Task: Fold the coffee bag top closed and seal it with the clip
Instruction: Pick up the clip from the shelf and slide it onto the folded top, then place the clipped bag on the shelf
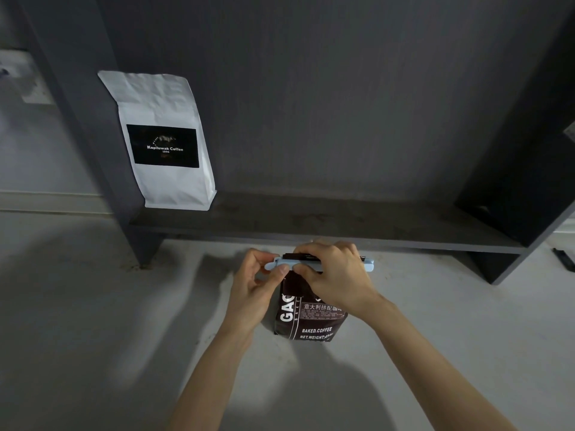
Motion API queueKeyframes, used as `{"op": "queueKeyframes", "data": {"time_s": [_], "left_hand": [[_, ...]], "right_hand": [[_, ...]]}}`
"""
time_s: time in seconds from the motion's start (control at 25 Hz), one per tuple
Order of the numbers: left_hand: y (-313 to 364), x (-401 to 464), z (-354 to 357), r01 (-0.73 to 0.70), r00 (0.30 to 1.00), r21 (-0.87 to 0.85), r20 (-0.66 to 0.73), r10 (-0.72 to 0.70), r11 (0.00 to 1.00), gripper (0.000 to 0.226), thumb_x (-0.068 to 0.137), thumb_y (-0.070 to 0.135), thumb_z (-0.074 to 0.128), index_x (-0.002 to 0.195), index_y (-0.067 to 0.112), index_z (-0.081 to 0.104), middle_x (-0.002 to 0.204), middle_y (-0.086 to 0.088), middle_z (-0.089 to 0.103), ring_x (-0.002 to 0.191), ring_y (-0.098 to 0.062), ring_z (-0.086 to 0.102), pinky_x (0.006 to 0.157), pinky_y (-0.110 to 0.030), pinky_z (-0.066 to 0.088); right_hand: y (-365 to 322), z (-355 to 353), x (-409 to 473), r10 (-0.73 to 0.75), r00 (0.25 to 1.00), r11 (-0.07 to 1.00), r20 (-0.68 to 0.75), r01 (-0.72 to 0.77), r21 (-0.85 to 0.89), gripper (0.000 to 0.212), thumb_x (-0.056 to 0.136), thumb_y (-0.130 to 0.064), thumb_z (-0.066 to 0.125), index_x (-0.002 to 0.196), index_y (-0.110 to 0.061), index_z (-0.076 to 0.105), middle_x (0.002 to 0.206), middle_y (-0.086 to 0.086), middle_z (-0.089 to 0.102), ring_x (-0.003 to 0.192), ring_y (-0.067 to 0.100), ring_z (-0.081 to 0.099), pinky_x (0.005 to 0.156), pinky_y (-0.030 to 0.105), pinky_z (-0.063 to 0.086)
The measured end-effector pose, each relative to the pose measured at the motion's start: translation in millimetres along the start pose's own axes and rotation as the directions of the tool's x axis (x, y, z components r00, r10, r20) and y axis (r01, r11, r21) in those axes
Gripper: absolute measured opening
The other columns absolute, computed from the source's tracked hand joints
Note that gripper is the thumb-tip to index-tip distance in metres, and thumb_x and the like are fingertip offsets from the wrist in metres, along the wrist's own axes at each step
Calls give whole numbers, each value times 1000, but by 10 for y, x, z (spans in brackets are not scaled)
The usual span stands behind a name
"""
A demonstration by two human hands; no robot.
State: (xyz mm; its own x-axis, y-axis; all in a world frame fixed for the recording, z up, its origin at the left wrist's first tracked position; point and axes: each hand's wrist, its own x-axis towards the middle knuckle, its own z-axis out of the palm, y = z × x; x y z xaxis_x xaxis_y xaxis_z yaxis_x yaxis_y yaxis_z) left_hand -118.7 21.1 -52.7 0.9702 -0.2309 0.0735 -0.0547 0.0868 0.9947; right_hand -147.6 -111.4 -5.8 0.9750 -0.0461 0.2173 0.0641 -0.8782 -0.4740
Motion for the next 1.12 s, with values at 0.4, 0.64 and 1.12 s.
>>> {"op": "queueKeyframes", "data": {"time_s": [0.4, 0.64, 1.12], "left_hand": [[24, -17, -4, -4, 1000, -21, 9, 4, 1000, 14, 79, 13, 61, 82, 25, 56, 92, 0, 65, 83, -6, 61, 65, -8, 49], [-9, -9, -51, -33, 997, 6, 65, 33, 999, 26, 80, 4, 58, 97, 24, 57, 94, 9, 66, 82, 7, 62, 70, -4, 47], [-324, -10, -43, -34, 991, 165, 130, 12, 986, 56, 82, -2, 54, 117, 36, 33, 115, 16, 51, 102, 11, 52, 81, 1, 41]], "right_hand": [[58, -12, -10, -57, 998, 997, -42, 59, 53, 28, 82, -29, 59, 108, -21, 60, 112, 0, 68, 106, 18, 58, 104, 36, 28], [189, -249, -117, -18, 991, 990, -130, 35, 134, 39, 81, -32, 60, 118, -23, 53, 118, -5, 60, 110, 6, 50, 109, 35, 22], [747, 258, -529, 436, 898, 751, -58, -327, 573, 31, 83, -17, 59, 114, -13, 57, 117, 6, 65, 109, 18, 59, 98, 42, 46]]}}
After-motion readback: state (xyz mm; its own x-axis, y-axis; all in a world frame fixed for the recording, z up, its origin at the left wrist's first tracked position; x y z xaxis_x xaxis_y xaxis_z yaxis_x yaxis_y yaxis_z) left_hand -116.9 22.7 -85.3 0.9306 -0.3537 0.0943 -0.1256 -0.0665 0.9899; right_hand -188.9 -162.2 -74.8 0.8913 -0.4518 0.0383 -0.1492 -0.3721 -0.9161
